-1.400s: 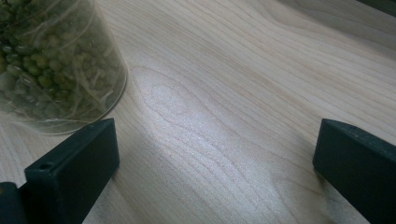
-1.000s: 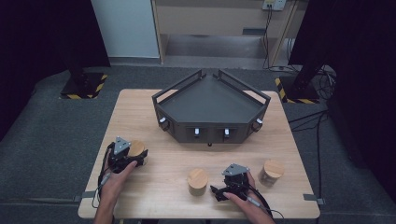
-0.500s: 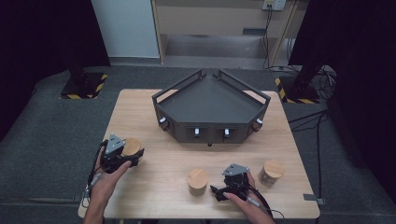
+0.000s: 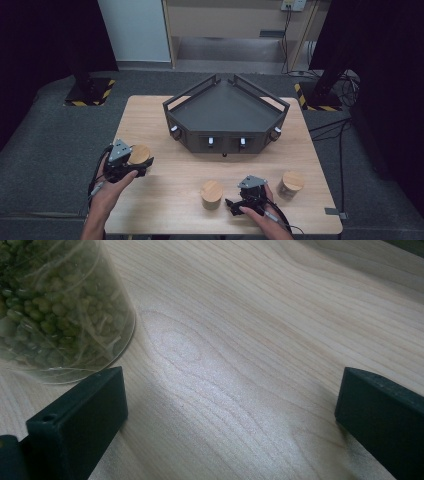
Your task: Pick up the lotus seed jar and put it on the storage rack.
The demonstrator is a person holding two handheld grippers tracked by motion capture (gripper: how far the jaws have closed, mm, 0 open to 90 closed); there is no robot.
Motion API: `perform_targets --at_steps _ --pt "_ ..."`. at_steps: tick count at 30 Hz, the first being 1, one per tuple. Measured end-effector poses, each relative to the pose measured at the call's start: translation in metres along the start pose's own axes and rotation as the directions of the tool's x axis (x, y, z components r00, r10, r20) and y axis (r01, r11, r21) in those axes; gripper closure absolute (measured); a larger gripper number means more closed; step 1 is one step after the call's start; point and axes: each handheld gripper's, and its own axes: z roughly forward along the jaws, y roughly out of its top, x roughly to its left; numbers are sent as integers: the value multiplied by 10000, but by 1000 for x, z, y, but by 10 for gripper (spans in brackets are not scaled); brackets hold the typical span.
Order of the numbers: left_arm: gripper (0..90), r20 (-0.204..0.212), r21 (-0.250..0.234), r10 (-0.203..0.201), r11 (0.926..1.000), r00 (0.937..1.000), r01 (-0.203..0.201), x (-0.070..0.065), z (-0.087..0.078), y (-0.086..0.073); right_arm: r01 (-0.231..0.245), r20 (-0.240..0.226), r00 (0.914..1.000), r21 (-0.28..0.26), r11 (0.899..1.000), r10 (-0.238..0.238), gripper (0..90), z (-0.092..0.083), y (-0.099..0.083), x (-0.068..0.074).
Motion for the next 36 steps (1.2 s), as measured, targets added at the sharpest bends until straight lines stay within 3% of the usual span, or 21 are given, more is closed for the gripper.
perform_targets --at_steps 19,36 --pt "235 580 -310 663 9974 9961 -646 0 -10 39 -45 21 10000 2 10000 45 4 0 0 1" --pt "235 1127 -338 1072 9940 9878 -1040 -2 -1 76 -63 21 10000 -4 10000 63 4 0 0 1"
